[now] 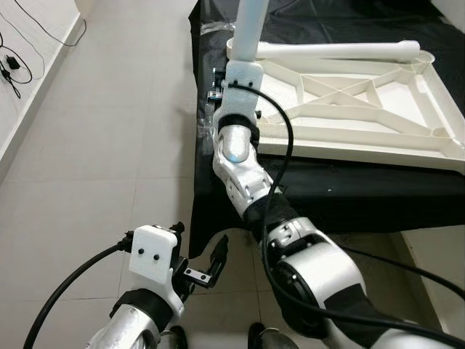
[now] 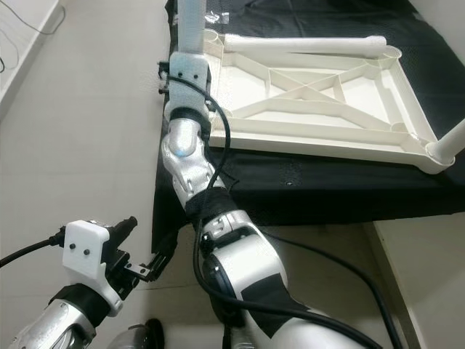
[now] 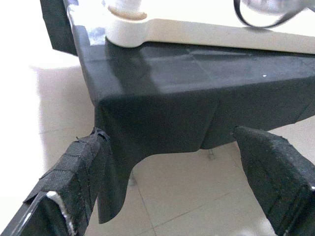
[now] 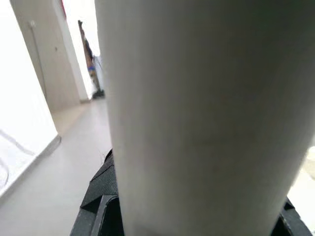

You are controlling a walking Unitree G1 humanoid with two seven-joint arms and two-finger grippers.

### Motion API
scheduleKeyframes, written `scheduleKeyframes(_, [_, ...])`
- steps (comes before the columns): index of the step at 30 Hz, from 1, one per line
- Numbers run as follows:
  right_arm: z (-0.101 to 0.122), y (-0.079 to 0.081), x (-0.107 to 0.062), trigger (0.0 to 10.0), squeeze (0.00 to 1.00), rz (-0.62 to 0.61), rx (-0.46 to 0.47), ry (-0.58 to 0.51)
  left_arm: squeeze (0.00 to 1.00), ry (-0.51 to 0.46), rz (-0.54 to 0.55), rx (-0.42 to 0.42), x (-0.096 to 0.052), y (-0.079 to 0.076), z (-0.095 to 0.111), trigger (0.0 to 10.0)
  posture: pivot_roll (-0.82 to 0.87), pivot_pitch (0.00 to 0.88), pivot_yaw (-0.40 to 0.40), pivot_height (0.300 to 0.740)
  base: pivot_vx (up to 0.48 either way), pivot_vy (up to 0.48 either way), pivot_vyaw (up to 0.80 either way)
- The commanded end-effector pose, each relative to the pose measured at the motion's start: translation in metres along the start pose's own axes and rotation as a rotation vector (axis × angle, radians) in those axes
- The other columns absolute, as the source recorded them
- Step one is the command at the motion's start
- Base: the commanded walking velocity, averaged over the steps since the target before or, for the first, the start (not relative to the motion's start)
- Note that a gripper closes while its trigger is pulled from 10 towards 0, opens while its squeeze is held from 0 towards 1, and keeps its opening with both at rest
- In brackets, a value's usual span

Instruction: Building children table

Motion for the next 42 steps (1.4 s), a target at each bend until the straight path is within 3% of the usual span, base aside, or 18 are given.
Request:
scheduleKeyframes(1, [0.025,0.002,0.01,10.0,0.0,0.002,0.068,-0.083,0.0,0.013,0.011,-0.001,-0.001,0.0,-0.004,10.0,0.09,0.284,-0.057,0.74,0.0,0.0,0.0])
scheduleKeyframes(6, [0.072,-0.013,0.031,10.0,0.0,0.015,0.157,-0.204,0.0,0.017,0.02,-0.006,-0.002,-0.001,-0.006,10.0,0.09,0.281,-0.055,0.74,0.0,0.0,0.0])
scheduleKeyframes(10, [0.079,-0.021,0.033,10.0,0.0,0.043,0.153,-0.239,0.0,0.016,0.028,-0.006,-0.002,0.0,-0.006,10.0,0.09,0.28,-0.053,0.74,0.0,0.0,0.0])
scheduleKeyframes(14, [0.08,-0.035,0.024,10.0,0.0,0.158,0.102,-0.325,0.0,0.005,0.078,0.014,-0.001,0.009,-0.005,10.0,0.09,0.276,-0.049,0.74,0.0,0.0,0.0])
scheduleKeyframes(22, [0.073,-0.045,0.018,10.0,0.0,0.164,0.069,-0.322,0.0,0.0,0.121,0.035,0.001,0.016,-0.005,10.0,0.08,0.259,-0.042,0.74,0.0,0.0,0.0])
scheduleKeyframes(31, [0.083,-0.056,0.02,10.0,0.0,0.152,0.053,-0.372,0.0,-0.009,0.125,0.041,0.004,0.016,-0.006,10.0,0.08,0.245,-0.046,0.74,0.0,0.0,0.0])
scheduleKeyframes(42, [0.067,-0.074,0.009,10.0,0.0,0.164,-0.026,-0.33,0.0,-0.036,0.28,0.113,0.009,0.038,0.0,10.0,0.08,0.232,-0.048,0.74,0.0,0.0,0.0])
Point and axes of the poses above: a point about 5 cm out from each wrist's last joint towards the gripper, its own x axis pointing out of the wrist towards the gripper, its own z axis along the axis of the wrist's last joint, y = z × x, the point moved 2 cm from there along x, pointing out of the wrist towards the gripper, and after that the axes turned 10 degrees about x, right-handed, at the moved point
